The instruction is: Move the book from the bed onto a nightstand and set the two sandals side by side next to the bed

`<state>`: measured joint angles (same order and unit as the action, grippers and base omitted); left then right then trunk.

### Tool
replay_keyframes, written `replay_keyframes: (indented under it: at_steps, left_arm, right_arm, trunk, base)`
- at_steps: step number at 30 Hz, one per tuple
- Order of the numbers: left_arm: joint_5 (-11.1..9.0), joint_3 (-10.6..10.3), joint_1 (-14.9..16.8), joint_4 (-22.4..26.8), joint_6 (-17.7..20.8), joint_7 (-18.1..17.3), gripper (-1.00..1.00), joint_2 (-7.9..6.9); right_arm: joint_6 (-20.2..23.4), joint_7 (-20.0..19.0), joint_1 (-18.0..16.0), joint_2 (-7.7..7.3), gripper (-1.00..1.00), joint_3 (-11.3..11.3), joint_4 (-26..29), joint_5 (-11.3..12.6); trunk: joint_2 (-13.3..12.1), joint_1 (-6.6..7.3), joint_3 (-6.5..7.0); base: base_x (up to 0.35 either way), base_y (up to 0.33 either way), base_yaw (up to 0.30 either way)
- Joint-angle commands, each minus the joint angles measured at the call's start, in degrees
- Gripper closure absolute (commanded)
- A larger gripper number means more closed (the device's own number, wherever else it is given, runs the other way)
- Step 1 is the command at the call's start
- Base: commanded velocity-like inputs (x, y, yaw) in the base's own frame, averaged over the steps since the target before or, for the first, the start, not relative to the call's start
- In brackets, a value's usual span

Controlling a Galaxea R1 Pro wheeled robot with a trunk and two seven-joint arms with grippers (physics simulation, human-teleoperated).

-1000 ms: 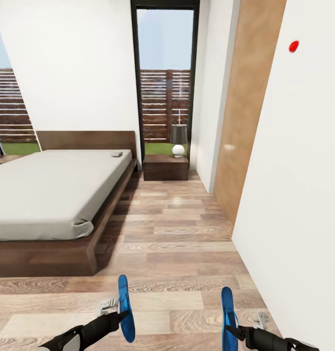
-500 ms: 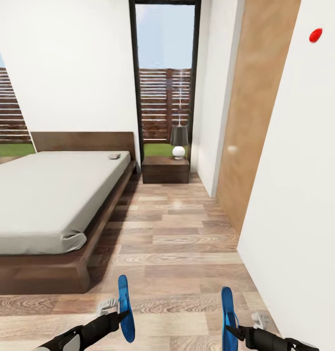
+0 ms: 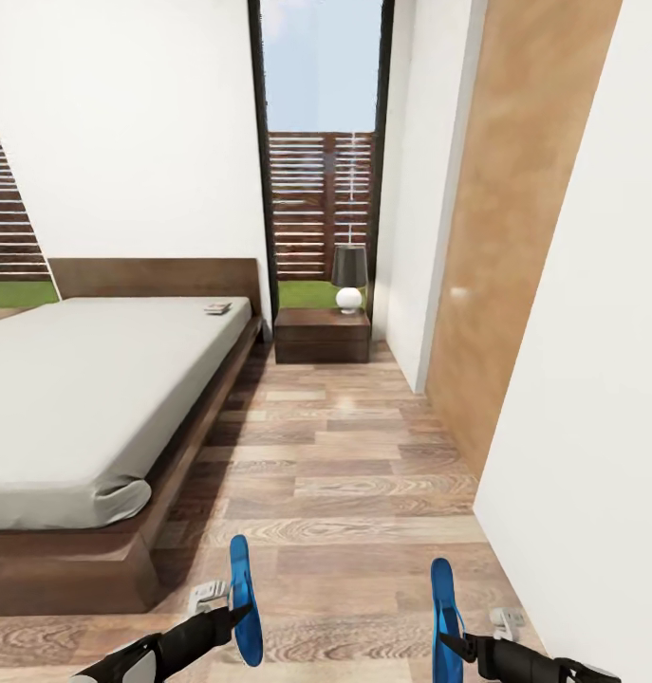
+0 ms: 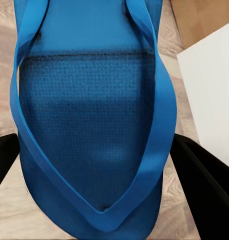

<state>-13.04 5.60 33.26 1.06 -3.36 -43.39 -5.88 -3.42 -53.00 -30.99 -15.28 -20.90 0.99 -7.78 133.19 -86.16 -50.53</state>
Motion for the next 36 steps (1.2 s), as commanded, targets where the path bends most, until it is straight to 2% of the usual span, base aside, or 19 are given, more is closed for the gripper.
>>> replay_keyframes:
  at_steps: [1, 36]
  left_arm:
    - [0.3, 0.55, 0.05, -0.09, -0.24, -0.2, 1.0, -0.01]
    - [0.3, 0.55, 0.05, -0.09, -0.31, -0.19, 1.0, 0.08]
  right_arm:
    - [-0.36, -0.1, -0.04, -0.01, 1.0, -0.56, -0.02, -0.57]
    - [-0.36, -0.08, -0.04, -0.01, 1.0, -0.56, -0.02, -0.63]
  trunk:
    - [0.02, -0.02, -0.06]
    - [0.02, -0.02, -0.06]
  base:
    - [0.323, 0.0, 0.0]
    - [0.323, 0.0, 0.0]
